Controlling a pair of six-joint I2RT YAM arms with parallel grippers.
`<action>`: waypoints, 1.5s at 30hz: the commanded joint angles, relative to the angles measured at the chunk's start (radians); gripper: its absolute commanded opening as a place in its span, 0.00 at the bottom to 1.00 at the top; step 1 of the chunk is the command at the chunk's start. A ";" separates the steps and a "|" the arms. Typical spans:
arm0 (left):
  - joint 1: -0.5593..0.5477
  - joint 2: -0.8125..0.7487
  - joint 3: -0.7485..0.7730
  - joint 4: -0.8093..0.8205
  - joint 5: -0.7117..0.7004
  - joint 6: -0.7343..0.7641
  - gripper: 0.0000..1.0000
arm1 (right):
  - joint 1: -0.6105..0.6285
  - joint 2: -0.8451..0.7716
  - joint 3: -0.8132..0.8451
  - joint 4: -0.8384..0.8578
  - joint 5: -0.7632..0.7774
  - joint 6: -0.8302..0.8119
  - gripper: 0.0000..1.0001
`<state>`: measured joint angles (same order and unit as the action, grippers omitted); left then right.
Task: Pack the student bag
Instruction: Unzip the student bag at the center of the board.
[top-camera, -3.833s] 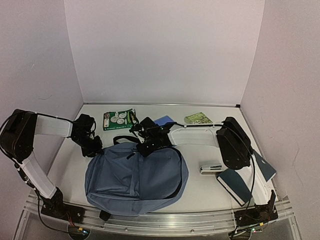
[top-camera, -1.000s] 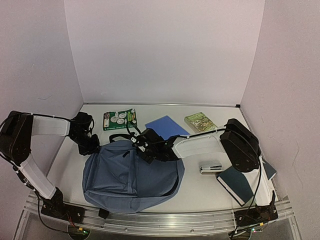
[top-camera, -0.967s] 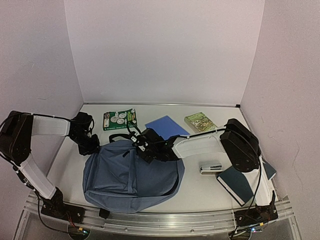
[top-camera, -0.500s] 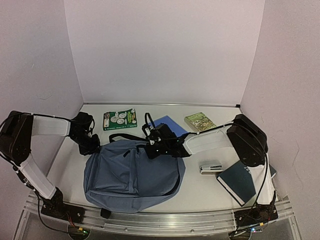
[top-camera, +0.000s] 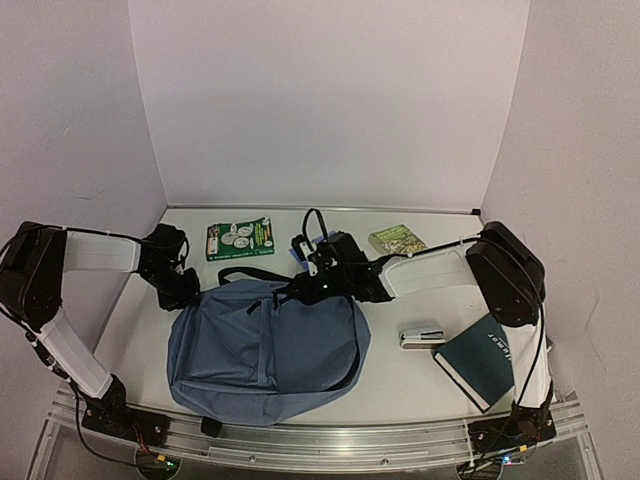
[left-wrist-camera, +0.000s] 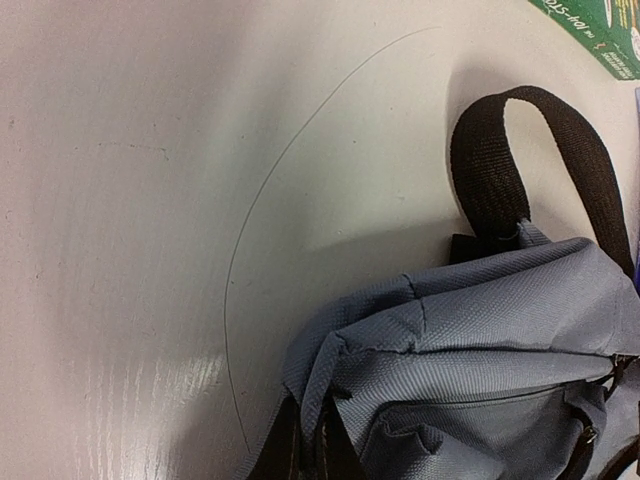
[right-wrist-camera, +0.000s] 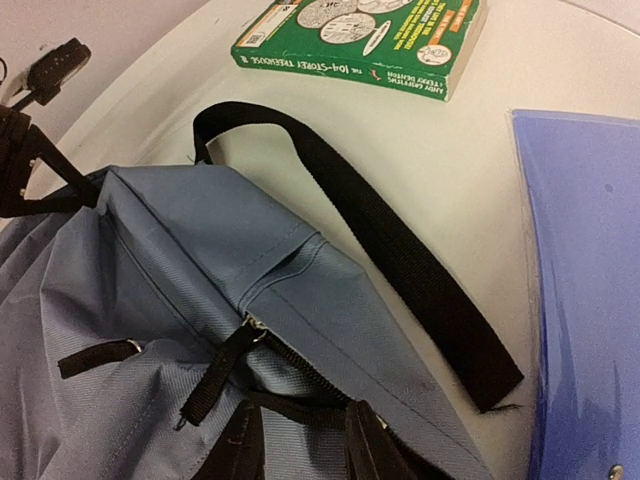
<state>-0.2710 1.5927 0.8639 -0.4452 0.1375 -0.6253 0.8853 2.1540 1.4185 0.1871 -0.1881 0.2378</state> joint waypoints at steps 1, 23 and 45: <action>0.004 -0.019 0.012 0.007 0.006 0.015 0.00 | 0.013 0.009 0.051 -0.010 0.053 -0.044 0.32; 0.004 -0.044 -0.043 0.064 0.077 0.022 0.00 | 0.017 -0.020 -0.046 0.049 -0.042 0.708 0.39; 0.004 -0.067 -0.086 0.133 0.147 0.028 0.00 | 0.018 0.156 0.064 0.023 0.080 0.819 0.32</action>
<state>-0.2642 1.5623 0.7895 -0.3401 0.2310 -0.6182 0.8995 2.2531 1.4433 0.2122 -0.1330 1.0395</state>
